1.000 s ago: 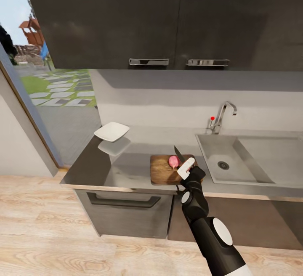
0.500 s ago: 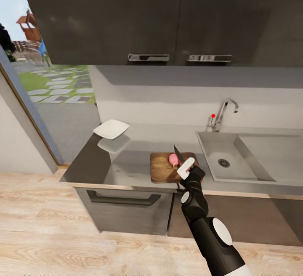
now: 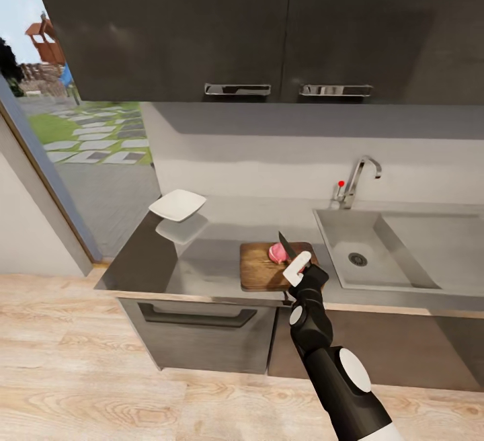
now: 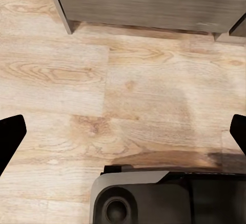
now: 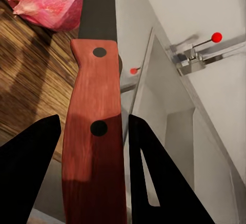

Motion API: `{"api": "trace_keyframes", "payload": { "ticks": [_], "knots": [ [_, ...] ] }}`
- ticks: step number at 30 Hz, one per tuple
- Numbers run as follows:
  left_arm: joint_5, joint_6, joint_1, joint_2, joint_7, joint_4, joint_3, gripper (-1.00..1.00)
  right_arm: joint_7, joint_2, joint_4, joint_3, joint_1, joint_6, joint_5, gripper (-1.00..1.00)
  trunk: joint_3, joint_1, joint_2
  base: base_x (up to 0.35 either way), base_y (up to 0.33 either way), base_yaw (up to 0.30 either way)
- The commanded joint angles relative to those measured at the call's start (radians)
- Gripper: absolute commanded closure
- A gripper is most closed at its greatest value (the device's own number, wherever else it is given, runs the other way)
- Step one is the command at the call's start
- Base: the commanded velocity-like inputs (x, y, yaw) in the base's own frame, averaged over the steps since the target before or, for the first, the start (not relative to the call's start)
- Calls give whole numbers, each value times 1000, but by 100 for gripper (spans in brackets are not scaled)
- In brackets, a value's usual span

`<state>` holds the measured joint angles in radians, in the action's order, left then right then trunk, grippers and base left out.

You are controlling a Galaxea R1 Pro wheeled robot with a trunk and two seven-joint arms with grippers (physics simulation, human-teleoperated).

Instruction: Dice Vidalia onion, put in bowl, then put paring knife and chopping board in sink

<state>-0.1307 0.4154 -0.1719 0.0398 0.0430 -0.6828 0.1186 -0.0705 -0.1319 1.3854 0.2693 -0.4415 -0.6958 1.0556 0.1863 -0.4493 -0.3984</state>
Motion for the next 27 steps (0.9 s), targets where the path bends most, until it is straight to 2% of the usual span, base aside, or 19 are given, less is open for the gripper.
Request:
{"api": "trace_keyframes", "payload": {
  "ticks": [1, 27],
  "knots": [
    [-10, 2, 0, 2, 5, -1, 7, -100, -8, 0, 0, 1, 0, -7, -13, 100, 2, -1, -2, 0, 0, 0],
    [-10, 2, 0, 2, 5, -3, 7, -100, -8, 0, 0, 1, 0, -7, -13, 100, 2, -1, -2, 0, 0, 0]
  ]
}}
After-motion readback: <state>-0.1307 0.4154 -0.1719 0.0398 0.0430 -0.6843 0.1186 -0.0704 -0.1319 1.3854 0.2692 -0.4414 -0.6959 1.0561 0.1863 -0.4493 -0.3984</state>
